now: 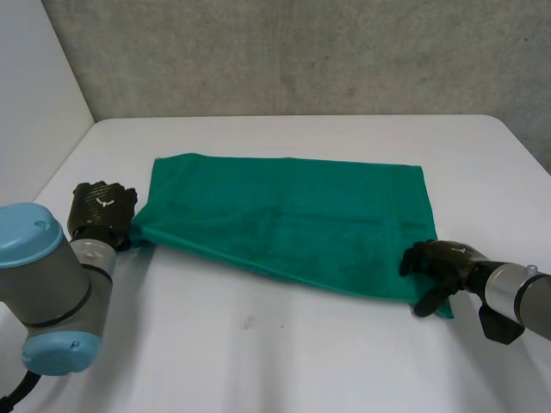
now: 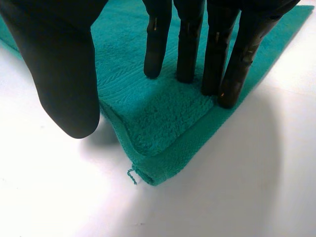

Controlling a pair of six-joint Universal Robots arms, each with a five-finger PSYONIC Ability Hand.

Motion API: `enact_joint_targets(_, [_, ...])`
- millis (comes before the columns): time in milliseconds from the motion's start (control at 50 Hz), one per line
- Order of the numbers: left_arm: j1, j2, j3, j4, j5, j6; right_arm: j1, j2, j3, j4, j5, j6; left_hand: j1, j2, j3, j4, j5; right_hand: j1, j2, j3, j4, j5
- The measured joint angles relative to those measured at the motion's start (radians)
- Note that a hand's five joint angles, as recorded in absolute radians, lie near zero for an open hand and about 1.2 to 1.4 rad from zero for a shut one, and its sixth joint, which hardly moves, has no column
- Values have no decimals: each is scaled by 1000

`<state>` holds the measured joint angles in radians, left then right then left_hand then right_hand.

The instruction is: Fold the towel.

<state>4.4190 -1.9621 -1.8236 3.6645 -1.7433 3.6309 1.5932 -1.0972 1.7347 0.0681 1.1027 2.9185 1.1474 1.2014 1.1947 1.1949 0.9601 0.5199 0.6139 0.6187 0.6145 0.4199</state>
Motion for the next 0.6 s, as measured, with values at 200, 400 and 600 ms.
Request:
enact_joint_targets(200, [-1, 1, 1, -1, 1, 0, 13, 0, 12, -28, 5, -41, 0, 0, 0, 0, 0, 65, 73, 64, 70, 63])
enact_joint_targets(400, [-1, 2, 0, -1, 1, 0, 33, -8, 8, -79, 18, -73, 0, 0, 0, 0, 0, 320, 367, 368, 381, 369])
enact_joint_targets(600, [-1, 1, -2, -1, 1, 0, 77, -46, -8, -121, 79, -81, 0, 0, 0, 0, 0, 332, 393, 389, 396, 382])
